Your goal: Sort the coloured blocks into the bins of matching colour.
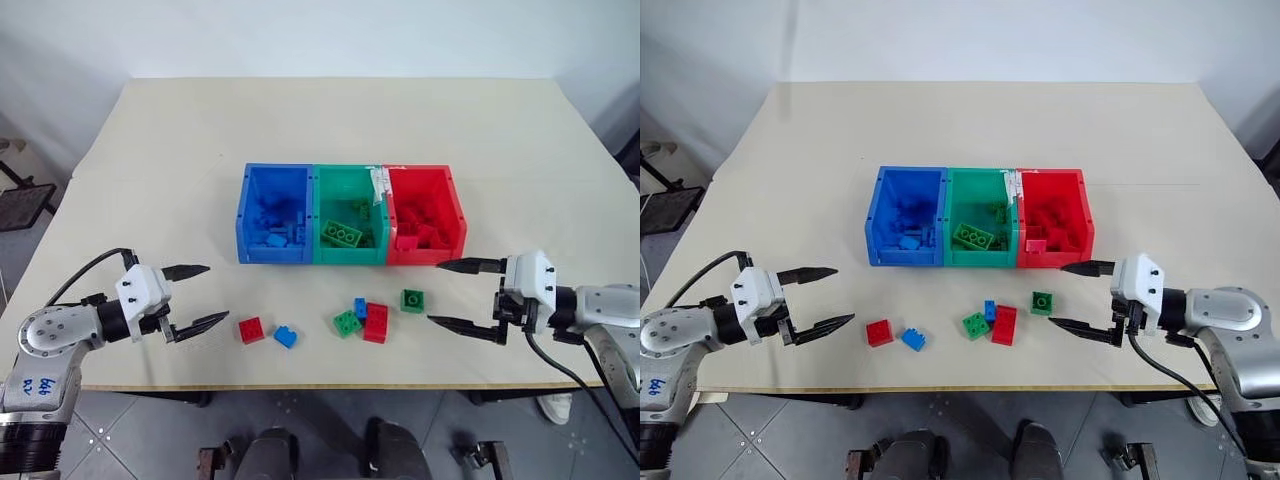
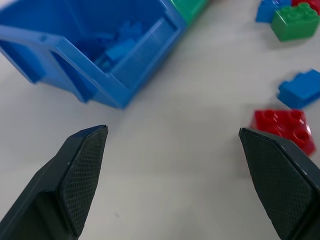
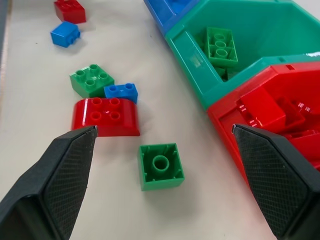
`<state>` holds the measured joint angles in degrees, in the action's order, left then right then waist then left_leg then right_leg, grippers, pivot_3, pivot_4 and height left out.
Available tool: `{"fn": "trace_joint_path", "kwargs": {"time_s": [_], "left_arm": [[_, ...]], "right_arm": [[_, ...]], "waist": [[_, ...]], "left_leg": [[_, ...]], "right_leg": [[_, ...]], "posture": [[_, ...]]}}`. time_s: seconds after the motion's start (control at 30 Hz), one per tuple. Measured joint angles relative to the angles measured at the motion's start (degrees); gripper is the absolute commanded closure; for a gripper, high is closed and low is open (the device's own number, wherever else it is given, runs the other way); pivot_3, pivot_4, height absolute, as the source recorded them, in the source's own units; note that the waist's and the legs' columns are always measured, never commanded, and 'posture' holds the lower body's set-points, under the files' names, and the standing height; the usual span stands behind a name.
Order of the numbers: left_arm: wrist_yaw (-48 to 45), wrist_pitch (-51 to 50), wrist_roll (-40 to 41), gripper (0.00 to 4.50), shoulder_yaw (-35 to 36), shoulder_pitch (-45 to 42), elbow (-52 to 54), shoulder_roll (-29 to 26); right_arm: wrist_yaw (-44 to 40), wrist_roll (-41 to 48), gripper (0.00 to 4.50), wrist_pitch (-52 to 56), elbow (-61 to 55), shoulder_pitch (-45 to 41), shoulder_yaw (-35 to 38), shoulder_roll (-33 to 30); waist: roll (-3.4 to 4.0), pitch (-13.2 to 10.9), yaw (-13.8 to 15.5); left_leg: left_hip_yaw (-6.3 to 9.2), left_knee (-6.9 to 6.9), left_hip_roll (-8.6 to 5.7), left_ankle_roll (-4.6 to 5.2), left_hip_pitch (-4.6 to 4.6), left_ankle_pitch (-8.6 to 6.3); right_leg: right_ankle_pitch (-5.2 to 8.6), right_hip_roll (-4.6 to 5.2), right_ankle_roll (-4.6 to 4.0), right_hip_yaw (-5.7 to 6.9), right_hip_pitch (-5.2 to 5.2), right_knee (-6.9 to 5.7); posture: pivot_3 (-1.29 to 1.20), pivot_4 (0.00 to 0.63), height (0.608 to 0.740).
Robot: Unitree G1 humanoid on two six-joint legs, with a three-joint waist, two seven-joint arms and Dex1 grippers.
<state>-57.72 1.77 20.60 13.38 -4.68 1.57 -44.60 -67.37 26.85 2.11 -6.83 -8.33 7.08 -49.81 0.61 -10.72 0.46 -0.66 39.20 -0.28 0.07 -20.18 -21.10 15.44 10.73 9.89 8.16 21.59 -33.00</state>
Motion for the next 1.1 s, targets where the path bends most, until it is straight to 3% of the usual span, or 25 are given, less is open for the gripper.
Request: {"fn": "trace_joint_path", "kwargs": {"time_s": [0.23,0.4,0.53,0.73,0.97,1.1], "left_arm": [[0.4,-7.0,2.7,0.04,-3.4,-1.3,7.2,1.7],[0.5,-11.8,3.3,0.04,-9.0,-4.7,14.2,2.4],[-1.4,-10.3,1.1,0.04,-14.6,-5.1,16.5,3.1],[-1.3,-11.5,1.7,0.04,-14.3,-4.7,17.7,3.2],[-3.8,-7.8,-0.9,0.04,-11.7,1.0,14.5,-1.4],[-3.2,-7.2,-0.8,0.00,-11.0,1.5,14.5,-1.3]], "right_arm": [[2.0,0.1,0.00,0.6,-0.5,5.5,4.3,0.2],[1.5,-2.9,0.00,0.2,3.4,15.4,11.7,-3.7],[0.4,-7.9,0.00,-2.9,6.6,16.4,10.7,-5.7],[1.3,-9.1,0.00,3.0,3.6,5.8,1.6,-4.7],[1.3,-13.8,0.00,10.8,5.4,-8.8,-10.9,-1.6],[1.3,-15.9,0.89,10.7,8.5,-13.3,-14.4,2.0]], "waist": [[0.00,0.0,0.9],[-0.01,0.0,1.7],[0.01,0.0,0.6],[0.03,0.0,-0.4],[0.03,0.0,0.0],[0.03,0.0,0.6]], "left_leg": [[-0.02,0.02,0.01,0.00,0.00,0.00],[-0.13,0.08,-0.02,0.01,0.00,0.00],[-0.40,0.05,0.07,0.01,0.12,0.00],[-0.41,0.04,0.15,-0.01,0.20,0.00],[-0.34,0.05,0.12,-0.03,0.03,-0.01],[-0.34,0.08,0.11,-0.03,0.01,-0.01]], "right_leg": [[0.00,-0.02,0.00,-0.02,0.00,-0.02],[-0.01,-0.02,0.00,-0.15,-0.03,0.03],[0.03,-0.15,-0.09,-0.39,-0.02,0.04],[0.02,-0.19,-0.15,-0.44,-0.01,0.01],[0.02,-0.19,-0.14,-0.39,0.12,0.07],[0.02,-0.19,-0.14,-0.39,0.12,0.07]], "posture": [[0.00,0.150,0.740],[0.00,0.150,0.740],[0.00,0.150,0.740],[0.00,0.150,0.740],[0.00,0.150,0.740],[0.00,0.150,0.740]]}}
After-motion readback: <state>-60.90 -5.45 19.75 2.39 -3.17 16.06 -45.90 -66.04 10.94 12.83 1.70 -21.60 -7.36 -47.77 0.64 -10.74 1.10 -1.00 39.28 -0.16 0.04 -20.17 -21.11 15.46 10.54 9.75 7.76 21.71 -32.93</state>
